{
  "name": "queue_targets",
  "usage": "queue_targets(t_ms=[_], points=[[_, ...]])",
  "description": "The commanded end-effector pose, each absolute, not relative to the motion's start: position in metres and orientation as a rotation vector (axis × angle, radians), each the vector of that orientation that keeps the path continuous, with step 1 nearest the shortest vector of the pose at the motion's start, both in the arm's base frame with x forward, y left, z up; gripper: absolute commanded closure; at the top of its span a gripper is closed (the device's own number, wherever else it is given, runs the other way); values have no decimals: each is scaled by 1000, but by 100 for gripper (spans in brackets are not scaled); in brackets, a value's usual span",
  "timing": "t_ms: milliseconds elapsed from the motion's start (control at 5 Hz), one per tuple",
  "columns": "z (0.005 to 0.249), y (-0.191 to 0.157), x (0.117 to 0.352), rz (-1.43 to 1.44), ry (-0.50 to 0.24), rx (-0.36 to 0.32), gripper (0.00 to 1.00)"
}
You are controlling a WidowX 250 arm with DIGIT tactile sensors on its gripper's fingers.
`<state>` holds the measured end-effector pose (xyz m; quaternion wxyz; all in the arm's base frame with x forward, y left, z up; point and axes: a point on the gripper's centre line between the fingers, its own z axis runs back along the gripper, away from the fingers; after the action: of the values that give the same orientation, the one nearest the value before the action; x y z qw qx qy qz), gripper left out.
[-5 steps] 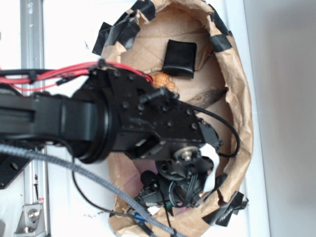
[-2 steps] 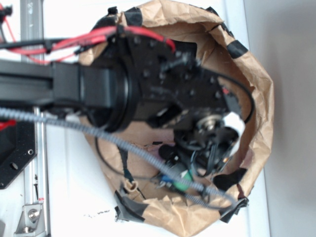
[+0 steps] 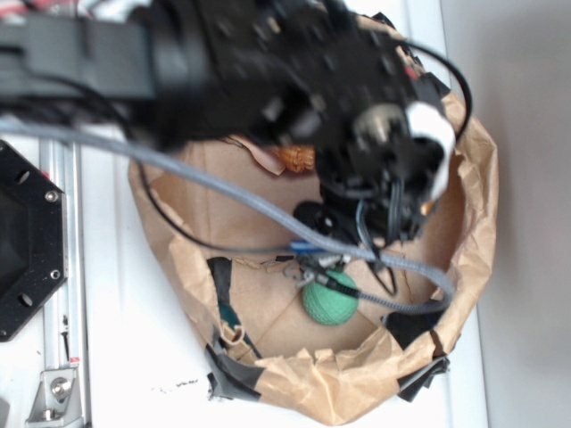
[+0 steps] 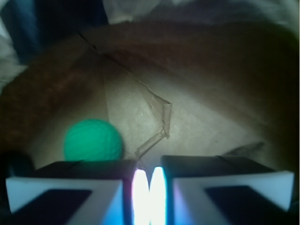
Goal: Grab the green ball.
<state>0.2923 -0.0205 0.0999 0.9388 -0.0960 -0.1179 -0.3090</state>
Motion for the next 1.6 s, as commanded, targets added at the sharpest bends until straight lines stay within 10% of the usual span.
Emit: queue_targets(t_ms=[0, 1000, 1200, 1400], points=[[138, -26, 271, -667, -340, -229, 0], [42, -120, 272, -902, -276, -272, 0], [47, -116, 284, -872, -369, -259, 100], [65, -105, 297, -800, -438, -243, 100]])
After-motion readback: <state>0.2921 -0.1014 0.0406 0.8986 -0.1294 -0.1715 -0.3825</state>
